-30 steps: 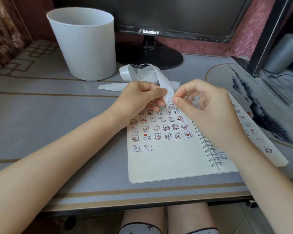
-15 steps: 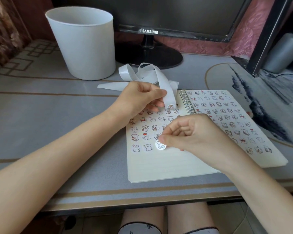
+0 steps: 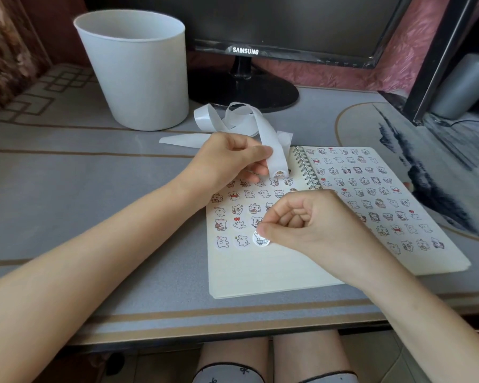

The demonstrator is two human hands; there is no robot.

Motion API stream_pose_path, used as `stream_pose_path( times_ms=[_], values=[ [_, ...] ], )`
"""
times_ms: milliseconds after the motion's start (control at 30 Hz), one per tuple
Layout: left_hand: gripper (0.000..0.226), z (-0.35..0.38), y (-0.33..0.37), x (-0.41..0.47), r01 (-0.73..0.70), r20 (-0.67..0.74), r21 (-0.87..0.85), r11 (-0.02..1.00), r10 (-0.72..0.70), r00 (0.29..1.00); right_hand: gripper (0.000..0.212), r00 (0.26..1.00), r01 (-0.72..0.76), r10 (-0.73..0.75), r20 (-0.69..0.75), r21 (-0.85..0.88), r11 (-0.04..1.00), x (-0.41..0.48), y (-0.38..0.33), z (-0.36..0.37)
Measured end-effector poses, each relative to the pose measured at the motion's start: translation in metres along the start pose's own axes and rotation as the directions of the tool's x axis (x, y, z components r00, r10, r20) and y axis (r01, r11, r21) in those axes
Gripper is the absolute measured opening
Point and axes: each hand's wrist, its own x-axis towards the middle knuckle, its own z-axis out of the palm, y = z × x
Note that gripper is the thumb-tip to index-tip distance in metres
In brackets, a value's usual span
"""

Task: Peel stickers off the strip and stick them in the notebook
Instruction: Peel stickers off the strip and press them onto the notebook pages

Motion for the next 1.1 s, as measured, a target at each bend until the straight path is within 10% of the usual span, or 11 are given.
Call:
stream_pose_path(
  times_ms=[1100],
  values=[
    [0.019,-0.0005,-0.0015,0.0012,0.005,-0.004,0.028,1.000,-0.005,1.000,0.020,0.999,0.046,-0.045,0.005,-0.103,0.994,0.0051,0.0085,-0.0029]
  ],
)
